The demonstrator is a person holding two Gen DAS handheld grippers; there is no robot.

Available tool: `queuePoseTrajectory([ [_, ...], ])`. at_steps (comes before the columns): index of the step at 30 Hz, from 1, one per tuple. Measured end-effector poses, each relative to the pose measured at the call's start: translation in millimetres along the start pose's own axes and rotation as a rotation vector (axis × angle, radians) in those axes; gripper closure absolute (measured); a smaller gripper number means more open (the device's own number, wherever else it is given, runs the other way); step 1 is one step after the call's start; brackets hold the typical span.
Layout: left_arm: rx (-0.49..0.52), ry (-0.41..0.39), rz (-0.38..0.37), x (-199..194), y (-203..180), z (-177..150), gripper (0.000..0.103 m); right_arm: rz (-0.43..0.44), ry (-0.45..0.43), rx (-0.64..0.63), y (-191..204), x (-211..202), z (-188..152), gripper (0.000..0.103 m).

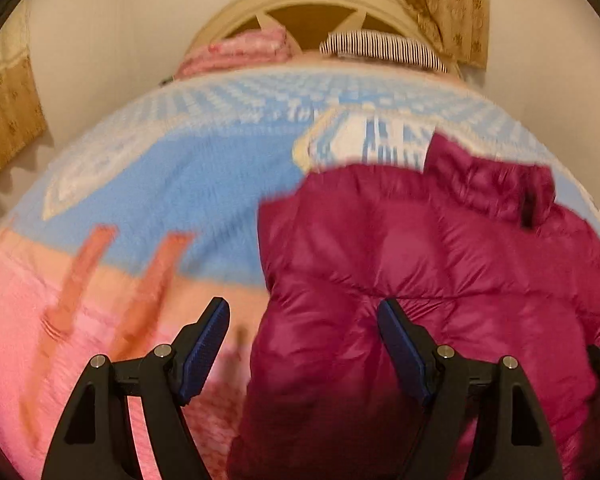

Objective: Fold large clothes

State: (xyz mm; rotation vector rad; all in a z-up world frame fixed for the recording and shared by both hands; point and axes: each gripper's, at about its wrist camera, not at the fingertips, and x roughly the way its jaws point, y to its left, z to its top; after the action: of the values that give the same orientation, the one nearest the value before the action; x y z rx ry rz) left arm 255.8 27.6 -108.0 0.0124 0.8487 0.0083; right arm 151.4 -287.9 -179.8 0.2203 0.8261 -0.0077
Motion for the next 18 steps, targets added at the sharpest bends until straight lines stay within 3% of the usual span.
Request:
queuePoseTrajectory([
  [2, -0.029, 0.011, -0.029, 5.2, 5.9, -7.0, 0.024, 0.006, 0.005, 0.010, -5.9, -2.7, -6.7, 0.080],
  [5, -0.040, 0.020, -0.010, 8.2, 7.7, -8.0, 0.016, 0.025, 0.003, 0.036, -15.8, -3.8, -11.7, 0.080],
  [13, 0.036, 0.007, 0.095, 8.0, -9.4, -10.5, 0.013, -0.005, -0.001, 0.019, -9.7, -0.9, -10.0, 0.079],
  [18, 0.024, 0.009, 0.085, 8.3, -4.9, -11.6, 0.013, -0.020, 0.002, 0.007, -8.7, -1.9, -10.5, 0.077],
])
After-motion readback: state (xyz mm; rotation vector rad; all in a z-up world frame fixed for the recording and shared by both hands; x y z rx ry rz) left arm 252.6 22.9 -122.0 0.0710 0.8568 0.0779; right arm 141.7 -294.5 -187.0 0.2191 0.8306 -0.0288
